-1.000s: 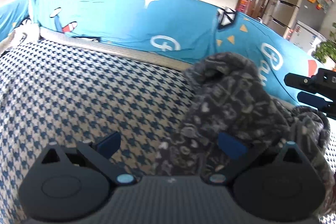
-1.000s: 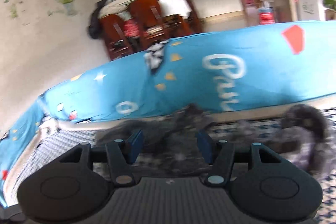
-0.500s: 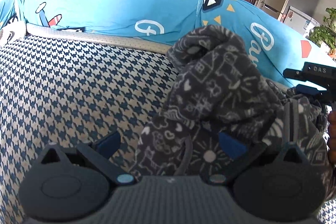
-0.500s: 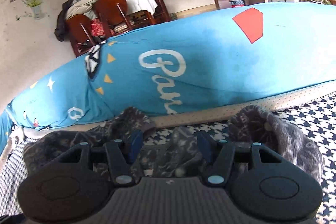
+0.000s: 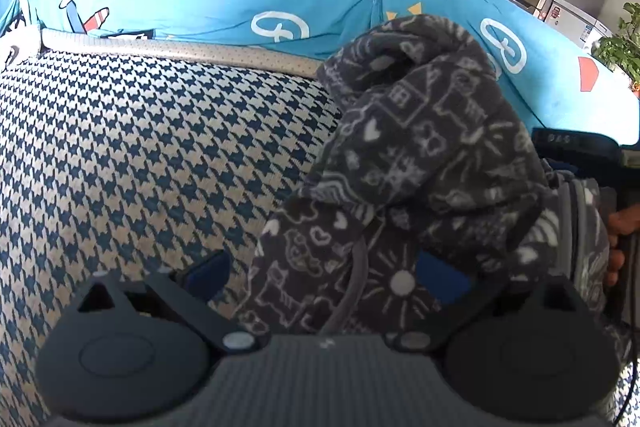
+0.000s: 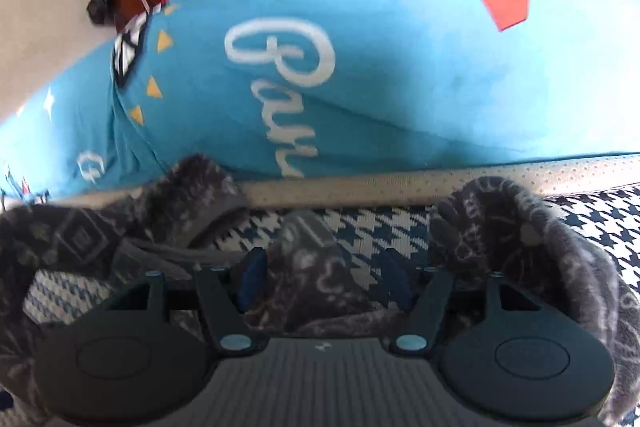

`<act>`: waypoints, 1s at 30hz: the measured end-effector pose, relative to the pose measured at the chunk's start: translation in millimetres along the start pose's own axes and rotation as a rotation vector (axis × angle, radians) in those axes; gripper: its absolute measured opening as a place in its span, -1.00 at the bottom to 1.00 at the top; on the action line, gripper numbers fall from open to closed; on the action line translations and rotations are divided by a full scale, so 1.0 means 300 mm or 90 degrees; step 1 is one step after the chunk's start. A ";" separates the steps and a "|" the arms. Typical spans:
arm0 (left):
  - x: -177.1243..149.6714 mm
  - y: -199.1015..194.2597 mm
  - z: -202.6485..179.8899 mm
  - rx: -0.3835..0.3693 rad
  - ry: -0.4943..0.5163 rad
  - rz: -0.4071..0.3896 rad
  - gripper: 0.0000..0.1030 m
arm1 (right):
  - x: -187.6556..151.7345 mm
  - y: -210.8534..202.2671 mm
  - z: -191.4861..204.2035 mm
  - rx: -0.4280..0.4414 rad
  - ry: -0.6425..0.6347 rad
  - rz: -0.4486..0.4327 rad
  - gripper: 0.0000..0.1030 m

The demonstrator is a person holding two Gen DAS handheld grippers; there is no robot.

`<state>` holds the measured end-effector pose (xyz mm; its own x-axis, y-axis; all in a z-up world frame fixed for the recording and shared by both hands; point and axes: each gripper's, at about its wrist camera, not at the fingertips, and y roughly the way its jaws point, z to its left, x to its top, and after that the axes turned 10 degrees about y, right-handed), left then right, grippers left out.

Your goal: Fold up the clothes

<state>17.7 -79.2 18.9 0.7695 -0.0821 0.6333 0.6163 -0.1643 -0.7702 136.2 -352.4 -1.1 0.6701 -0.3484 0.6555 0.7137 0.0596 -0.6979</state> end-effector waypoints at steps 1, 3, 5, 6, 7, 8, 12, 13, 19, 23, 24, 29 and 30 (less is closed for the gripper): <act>-0.001 0.001 0.000 0.001 0.001 0.001 1.00 | -0.008 0.007 0.004 -0.002 -0.012 0.000 0.24; -0.003 0.004 0.000 0.002 0.000 0.002 1.00 | -0.025 0.020 0.011 -0.005 -0.036 -0.001 0.25; -0.003 0.006 0.000 0.003 0.000 0.003 1.00 | -0.036 0.024 0.021 -0.002 -0.060 -0.001 0.06; -0.004 0.009 -0.001 0.002 0.000 0.004 1.00 | -0.036 0.019 0.023 0.004 -0.062 0.001 -0.14; -0.005 0.012 -0.003 0.003 0.001 0.005 1.00 | -0.036 0.015 0.025 0.011 -0.065 0.003 -0.33; -0.007 0.014 -0.006 0.004 0.003 0.006 1.00 | -0.036 0.010 0.027 0.016 -0.067 0.004 -0.40; -0.012 0.016 -0.019 0.007 0.013 0.004 1.00 | -0.024 -0.014 0.017 0.023 -0.044 -0.024 -0.70; -0.013 0.016 -0.022 0.010 0.016 0.003 1.00 | -0.017 -0.026 0.014 0.027 -0.033 -0.040 -0.73; -0.013 0.026 -0.035 0.033 0.024 -0.003 1.00 | 0.030 -0.185 0.023 0.046 0.041 -0.275 -0.75; -0.012 0.036 -0.033 0.036 0.020 0.004 1.00 | 0.063 -0.196 0.013 0.045 0.085 -0.286 -0.67; -0.012 0.036 -0.034 0.036 0.020 0.004 1.00 | 0.070 -0.175 0.008 0.035 0.088 -0.254 -0.66; -0.012 0.028 -0.048 0.032 0.028 -0.004 1.00 | 0.066 -0.170 -0.010 -0.005 0.102 -0.213 -0.48; -0.014 0.024 -0.052 0.032 0.030 -0.006 1.00 | 0.068 -0.179 -0.016 -0.003 0.106 -0.209 -0.45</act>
<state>16.5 -95.4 11.8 0.7555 -0.1278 0.6426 0.6321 -0.1159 -0.7662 110.6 -367.1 48.3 0.3626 -0.4958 0.7891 0.8843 -0.0843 -0.4593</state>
